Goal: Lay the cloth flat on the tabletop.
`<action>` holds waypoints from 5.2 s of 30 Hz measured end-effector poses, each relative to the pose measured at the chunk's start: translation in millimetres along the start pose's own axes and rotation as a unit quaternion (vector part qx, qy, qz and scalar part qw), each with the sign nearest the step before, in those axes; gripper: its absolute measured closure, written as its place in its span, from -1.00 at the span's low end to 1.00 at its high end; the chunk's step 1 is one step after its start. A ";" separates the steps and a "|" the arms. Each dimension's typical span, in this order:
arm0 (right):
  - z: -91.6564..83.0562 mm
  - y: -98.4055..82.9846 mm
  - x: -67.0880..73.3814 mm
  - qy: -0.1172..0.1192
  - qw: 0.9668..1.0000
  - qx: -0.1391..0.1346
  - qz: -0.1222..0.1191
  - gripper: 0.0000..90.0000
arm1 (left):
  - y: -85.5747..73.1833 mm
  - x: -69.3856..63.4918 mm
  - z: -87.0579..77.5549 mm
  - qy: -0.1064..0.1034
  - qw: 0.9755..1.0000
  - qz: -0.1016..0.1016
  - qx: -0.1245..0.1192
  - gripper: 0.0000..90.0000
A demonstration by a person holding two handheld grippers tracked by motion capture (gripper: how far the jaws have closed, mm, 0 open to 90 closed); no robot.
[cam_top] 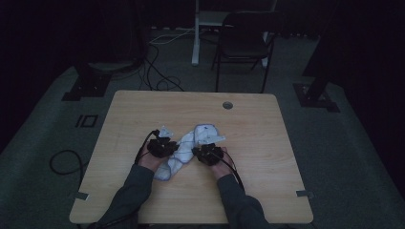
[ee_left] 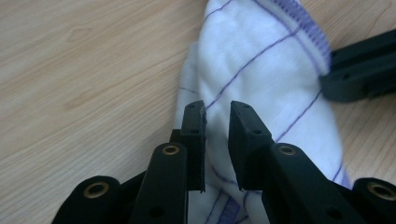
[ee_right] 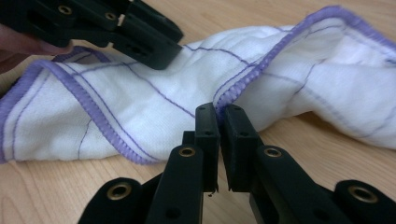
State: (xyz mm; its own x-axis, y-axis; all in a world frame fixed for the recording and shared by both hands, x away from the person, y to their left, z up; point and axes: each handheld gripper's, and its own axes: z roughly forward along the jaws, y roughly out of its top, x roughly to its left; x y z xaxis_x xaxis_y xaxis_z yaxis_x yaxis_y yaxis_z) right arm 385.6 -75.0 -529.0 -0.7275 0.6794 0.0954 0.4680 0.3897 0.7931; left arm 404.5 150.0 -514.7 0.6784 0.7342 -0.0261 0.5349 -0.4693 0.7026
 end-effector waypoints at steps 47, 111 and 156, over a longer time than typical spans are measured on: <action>-97.0 -55.4 -28.9 -0.077 0.996 0.011 0.035 0.92 | 27.6 -50.0 36.7 0.004 0.995 0.101 0.000 0.35; -135.4 -81.8 -35.0 -0.106 0.993 0.016 0.049 0.70 | 6.8 50.3 15.6 0.161 0.986 -0.048 0.022 0.60; -75.9 -67.3 -55.9 -0.117 0.992 0.047 0.025 0.53 | -48.8 -36.9 -14.8 0.032 0.999 0.012 -0.002 0.53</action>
State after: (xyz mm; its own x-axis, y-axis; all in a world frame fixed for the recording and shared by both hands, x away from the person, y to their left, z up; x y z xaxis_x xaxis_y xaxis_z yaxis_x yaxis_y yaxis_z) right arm 356.7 -186.4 -542.1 -0.5709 0.8208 -0.0181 0.5534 0.4010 0.7300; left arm 345.9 153.0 -537.5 0.6569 0.7531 0.0366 0.5168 -0.4851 0.7054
